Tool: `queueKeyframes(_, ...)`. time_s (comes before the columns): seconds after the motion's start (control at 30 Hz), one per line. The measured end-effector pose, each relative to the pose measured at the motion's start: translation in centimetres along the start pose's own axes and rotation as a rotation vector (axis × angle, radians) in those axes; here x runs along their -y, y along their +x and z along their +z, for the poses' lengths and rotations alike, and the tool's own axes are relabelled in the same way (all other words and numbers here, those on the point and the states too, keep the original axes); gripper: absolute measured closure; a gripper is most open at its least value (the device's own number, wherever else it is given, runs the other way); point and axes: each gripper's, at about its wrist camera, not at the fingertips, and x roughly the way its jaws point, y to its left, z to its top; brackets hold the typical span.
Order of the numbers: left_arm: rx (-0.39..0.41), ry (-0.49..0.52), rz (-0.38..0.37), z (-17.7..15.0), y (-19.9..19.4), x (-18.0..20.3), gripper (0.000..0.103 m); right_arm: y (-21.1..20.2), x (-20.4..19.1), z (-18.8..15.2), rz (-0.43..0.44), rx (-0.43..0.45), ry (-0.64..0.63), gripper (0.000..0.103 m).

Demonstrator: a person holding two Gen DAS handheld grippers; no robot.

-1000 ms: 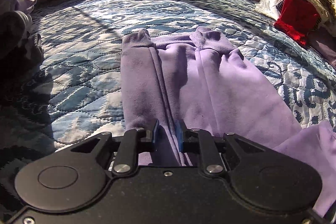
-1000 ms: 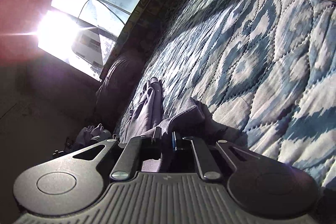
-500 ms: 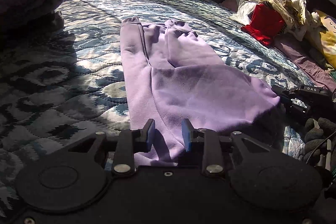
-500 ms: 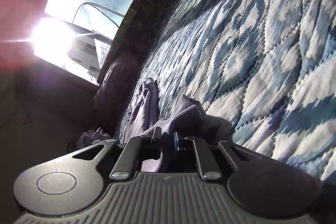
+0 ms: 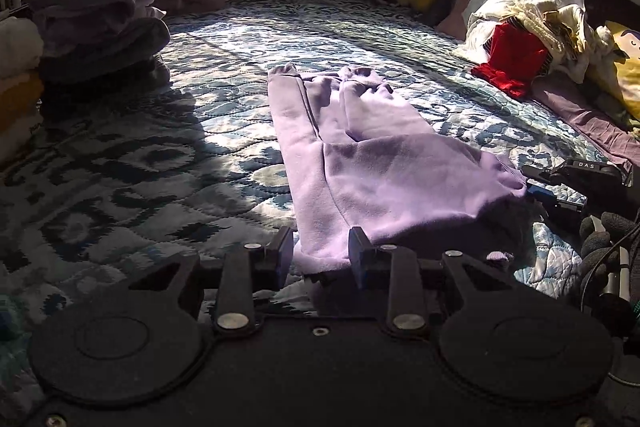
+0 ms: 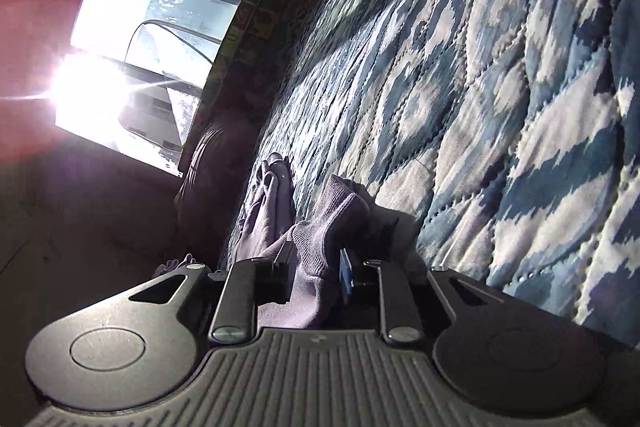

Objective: Fold clothes
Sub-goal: 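Open the left tool and move it back to the hem edge, then grasp the hem with the left tool and fold it up over the body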

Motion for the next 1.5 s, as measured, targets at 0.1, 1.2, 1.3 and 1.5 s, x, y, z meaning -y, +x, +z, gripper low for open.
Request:
queueKeyframes(0.1, -0.009, -0.003, 0.006, 0.1, 0.5, 0.4, 0.074, 0.4, 0.0, 0.1, -0.008, -0.002, 0.014, 0.079)
queueKeyframes(1.2, -0.01, 0.302, 0.105, -3.0, 2.5, 5.1, 0.062, 4.3, -6.5, 5.7, -0.046, 0.012, -0.242, 0.094)
queueKeyframes(1.3, -0.056, 0.293, 0.124, -3.8, 4.4, 5.4, 0.065, 4.8, -5.9, 6.1, -0.077, 0.016, -0.212, 0.094)
queueKeyframes(1.5, -0.012, 0.281, 0.118, -4.2, 2.8, 5.4, 0.065, 5.4, -5.2, 6.1, -0.106, -0.021, -0.214, 0.094)
